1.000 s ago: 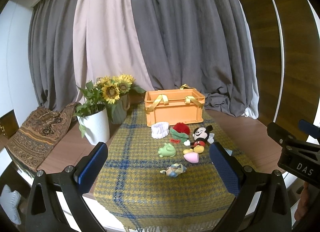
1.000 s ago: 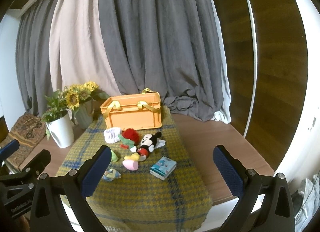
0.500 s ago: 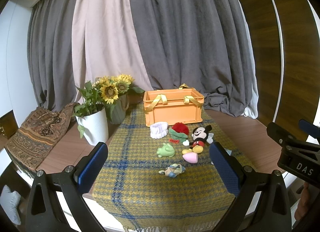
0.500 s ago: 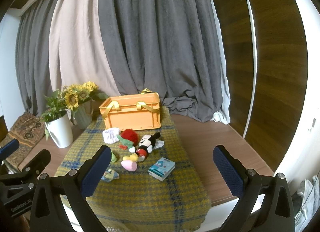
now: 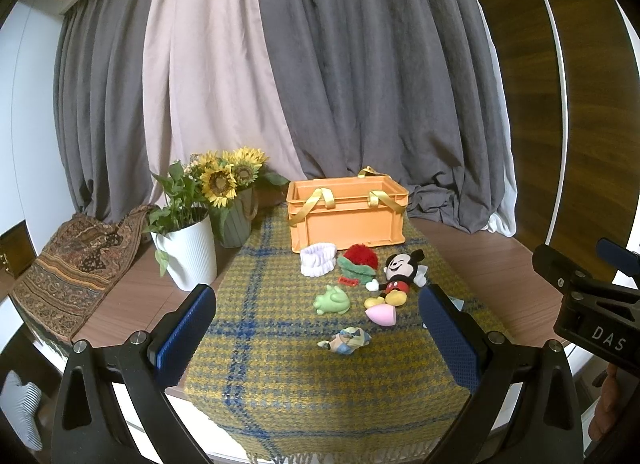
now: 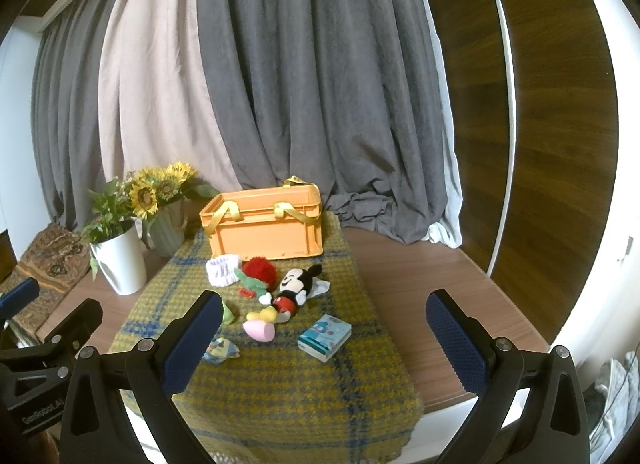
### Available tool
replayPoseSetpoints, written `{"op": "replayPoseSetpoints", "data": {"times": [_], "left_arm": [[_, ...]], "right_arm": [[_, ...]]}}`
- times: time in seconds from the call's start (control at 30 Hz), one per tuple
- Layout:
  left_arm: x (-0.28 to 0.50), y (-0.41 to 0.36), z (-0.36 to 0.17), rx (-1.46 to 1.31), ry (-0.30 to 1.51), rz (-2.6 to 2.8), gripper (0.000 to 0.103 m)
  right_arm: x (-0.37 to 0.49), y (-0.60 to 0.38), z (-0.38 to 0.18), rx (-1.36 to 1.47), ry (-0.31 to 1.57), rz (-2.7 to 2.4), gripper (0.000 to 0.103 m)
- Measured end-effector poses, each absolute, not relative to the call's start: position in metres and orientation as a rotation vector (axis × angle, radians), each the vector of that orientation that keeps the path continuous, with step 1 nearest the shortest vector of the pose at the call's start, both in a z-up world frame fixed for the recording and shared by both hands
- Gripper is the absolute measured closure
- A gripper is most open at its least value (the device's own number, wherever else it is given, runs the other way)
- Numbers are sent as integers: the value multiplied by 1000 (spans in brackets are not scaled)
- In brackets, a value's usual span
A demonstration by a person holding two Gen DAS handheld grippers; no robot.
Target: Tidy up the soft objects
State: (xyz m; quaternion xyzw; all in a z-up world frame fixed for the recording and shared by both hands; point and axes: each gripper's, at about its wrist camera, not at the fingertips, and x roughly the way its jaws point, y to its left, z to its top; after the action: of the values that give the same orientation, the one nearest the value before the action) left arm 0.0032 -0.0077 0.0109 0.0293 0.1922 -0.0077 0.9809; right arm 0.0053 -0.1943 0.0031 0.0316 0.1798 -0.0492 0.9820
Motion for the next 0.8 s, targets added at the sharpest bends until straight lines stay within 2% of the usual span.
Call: {"op": "replayPoseSetpoints", "data": {"times": [0.43,0.8], "left_arm": [[3,-9,6,62,394,-16,0],[32,-14,-26,141,454,-17,0]], "right_arm": [[7,-193,0,61,368,-101,0],[31,-190,-22,64,416,-131,0]]}}
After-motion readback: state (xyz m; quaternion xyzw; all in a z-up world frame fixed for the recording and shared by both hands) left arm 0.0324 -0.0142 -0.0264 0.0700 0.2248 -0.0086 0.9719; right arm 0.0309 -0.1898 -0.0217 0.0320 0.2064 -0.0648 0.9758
